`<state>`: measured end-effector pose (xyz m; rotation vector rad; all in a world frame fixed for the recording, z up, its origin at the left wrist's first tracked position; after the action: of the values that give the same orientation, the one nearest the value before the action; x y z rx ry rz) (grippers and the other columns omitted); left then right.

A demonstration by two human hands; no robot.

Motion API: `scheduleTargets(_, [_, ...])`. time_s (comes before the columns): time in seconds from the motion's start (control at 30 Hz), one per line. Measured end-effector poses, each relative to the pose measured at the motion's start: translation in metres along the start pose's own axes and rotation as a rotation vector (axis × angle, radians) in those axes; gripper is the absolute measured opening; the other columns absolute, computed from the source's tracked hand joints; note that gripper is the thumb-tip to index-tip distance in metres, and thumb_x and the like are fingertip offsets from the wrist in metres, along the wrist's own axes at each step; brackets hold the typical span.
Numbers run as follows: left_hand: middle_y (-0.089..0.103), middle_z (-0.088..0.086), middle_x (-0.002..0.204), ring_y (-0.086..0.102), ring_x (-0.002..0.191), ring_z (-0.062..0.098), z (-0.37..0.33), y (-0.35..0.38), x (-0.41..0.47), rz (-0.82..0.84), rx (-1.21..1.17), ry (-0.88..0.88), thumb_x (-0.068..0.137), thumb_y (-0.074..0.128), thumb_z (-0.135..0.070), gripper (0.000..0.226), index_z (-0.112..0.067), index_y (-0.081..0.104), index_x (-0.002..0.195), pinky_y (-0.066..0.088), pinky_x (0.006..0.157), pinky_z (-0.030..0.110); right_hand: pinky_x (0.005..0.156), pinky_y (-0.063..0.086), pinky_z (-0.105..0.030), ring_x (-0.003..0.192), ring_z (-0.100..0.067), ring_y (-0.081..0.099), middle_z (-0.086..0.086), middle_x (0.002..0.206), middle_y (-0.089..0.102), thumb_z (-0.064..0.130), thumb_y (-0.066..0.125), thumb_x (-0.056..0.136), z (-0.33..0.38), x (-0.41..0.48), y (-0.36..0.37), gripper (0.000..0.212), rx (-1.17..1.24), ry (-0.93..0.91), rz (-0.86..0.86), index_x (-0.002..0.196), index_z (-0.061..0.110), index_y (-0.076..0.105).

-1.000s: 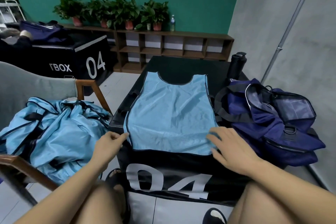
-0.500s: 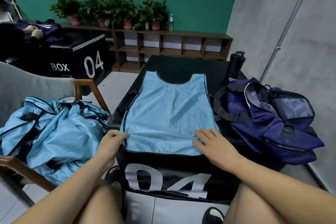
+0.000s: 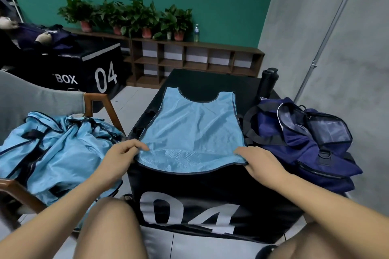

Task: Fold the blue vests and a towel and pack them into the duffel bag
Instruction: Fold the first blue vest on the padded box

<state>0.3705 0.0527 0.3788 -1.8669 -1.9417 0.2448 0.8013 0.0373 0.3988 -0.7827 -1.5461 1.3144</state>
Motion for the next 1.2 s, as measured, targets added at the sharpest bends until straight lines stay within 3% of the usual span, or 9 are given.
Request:
scheduleTargets(0.1, [0.069, 0.004, 0.085, 0.057, 0.074, 0.032, 0.002, -0.011, 0.005, 0.048, 0.109, 0.036, 0.102, 0.048, -0.001, 0.046, -0.033, 0.081, 0.105, 0.044, 0.067, 0.033, 0.079, 0.053, -0.046, 0.092, -0.034, 0.063, -0.001, 0.102, 0.072, 0.011, 0.055, 0.083, -0.008, 0.0, -0.005, 0.042, 0.147, 0.127, 0.049, 0.116, 0.036, 0.052])
scheduleTargets(0.17, [0.07, -0.012, 0.106, 0.065, 0.095, 0.014, -0.002, -0.017, 0.007, 0.055, 0.22, 0.151, 0.093, 0.048, 0.012, 0.056, -0.032, 0.079, 0.108, 0.049, 0.086, 0.024, 0.078, 0.055, -0.046, 0.086, -0.032, 0.062, 0.001, 0.095, 0.07, 0.007, 0.055, 0.085, -0.012, 0.001, -0.007, 0.041, 0.216, 0.15, 0.059, 0.111, 0.038, 0.048])
scheduleTargets(0.23, [0.064, -0.02, 0.115, 0.062, 0.106, 0.005, -0.009, -0.018, 0.007, 0.053, 0.375, 0.278, 0.083, 0.052, 0.021, 0.066, -0.034, 0.074, 0.113, 0.045, 0.089, 0.015, 0.079, 0.057, -0.046, 0.085, -0.027, 0.063, 0.005, 0.095, 0.069, 0.006, 0.056, 0.088, -0.013, 0.001, -0.01, 0.041, 0.252, 0.158, 0.044, 0.109, 0.04, 0.048])
scheduleTargets(0.5, [0.055, -0.019, 0.093, 0.058, 0.081, 0.004, -0.022, -0.009, 0.021, -0.106, 0.527, 0.401, 0.076, 0.078, 0.013, 0.047, -0.03, 0.065, 0.09, 0.041, 0.071, 0.014, 0.085, 0.055, -0.044, 0.094, -0.015, 0.063, 0.014, 0.101, 0.068, 0.005, 0.06, 0.092, -0.027, 0.007, -0.021, 0.038, 0.295, 0.202, -0.139, 0.105, 0.041, 0.056])
scheduleTargets(0.67, [0.058, -0.01, 0.099, 0.061, 0.087, 0.011, -0.038, -0.012, 0.036, -0.085, 0.416, 0.325, 0.086, 0.081, -0.007, 0.029, -0.035, 0.073, 0.086, 0.045, 0.081, 0.021, 0.09, 0.054, -0.032, 0.095, -0.007, 0.07, 0.015, 0.101, 0.076, 0.005, 0.064, 0.098, -0.036, 0.008, -0.031, 0.032, 0.619, 0.35, -0.186, 0.099, 0.037, 0.065])
scheduleTargets(0.77, [0.068, -0.01, 0.109, 0.065, 0.095, 0.009, -0.052, -0.016, 0.041, -0.019, 0.313, 0.25, 0.094, 0.081, -0.021, 0.011, -0.03, 0.078, 0.088, 0.047, 0.086, 0.022, 0.07, 0.045, -0.038, 0.067, -0.011, 0.059, 0.014, 0.074, 0.071, 0.01, 0.065, 0.1, -0.044, 0.011, -0.035, 0.021, 0.755, 0.396, -0.171, 0.096, 0.029, 0.071])
scheduleTargets(0.9, [0.071, -0.013, 0.074, 0.062, 0.068, 0.003, -0.079, -0.014, 0.027, 0.125, 0.017, 0.144, 0.104, 0.067, -0.026, 0.026, -0.033, 0.078, 0.082, 0.045, 0.065, 0.013, 0.068, 0.029, -0.037, 0.063, -0.011, 0.036, 0.005, 0.064, 0.041, 0.021, 0.069, 0.1, -0.051, 0.008, -0.046, 0.014, 0.831, 0.396, -0.197, 0.086, 0.025, 0.067])
scheduleTargets(1.0, [0.081, 0.005, 0.096, 0.076, 0.085, 0.013, -0.09, -0.015, 0.018, 0.144, -0.165, 0.052, 0.107, 0.062, -0.022, 0.024, -0.017, 0.081, 0.095, 0.055, 0.073, 0.014, 0.069, 0.028, -0.037, 0.067, -0.012, 0.035, 0.005, 0.067, 0.041, 0.024, 0.068, 0.101, -0.048, 0.006, -0.058, 0.026, 0.862, 0.385, -0.201, 0.077, 0.025, 0.059])
scheduleTargets(1.2, [0.079, 0.018, 0.114, 0.077, 0.105, 0.035, -0.086, -0.015, 0.018, 0.191, -0.342, -0.075, 0.106, 0.061, -0.032, 0.03, -0.01, 0.081, 0.113, 0.057, 0.095, 0.042, 0.069, 0.031, -0.038, 0.067, -0.011, 0.042, 0.006, 0.07, 0.049, 0.023, 0.068, 0.099, -0.04, 0.008, -0.071, 0.024, 0.912, 0.419, -0.214, 0.081, 0.009, 0.059])
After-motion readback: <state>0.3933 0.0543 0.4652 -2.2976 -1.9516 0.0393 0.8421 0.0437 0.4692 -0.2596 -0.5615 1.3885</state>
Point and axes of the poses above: each hand's wrist, its own x-axis towards the middle knuckle, its own y-axis out of the palm, z = x × y, the point moved 3 cm from there along x, towards the middle knuckle
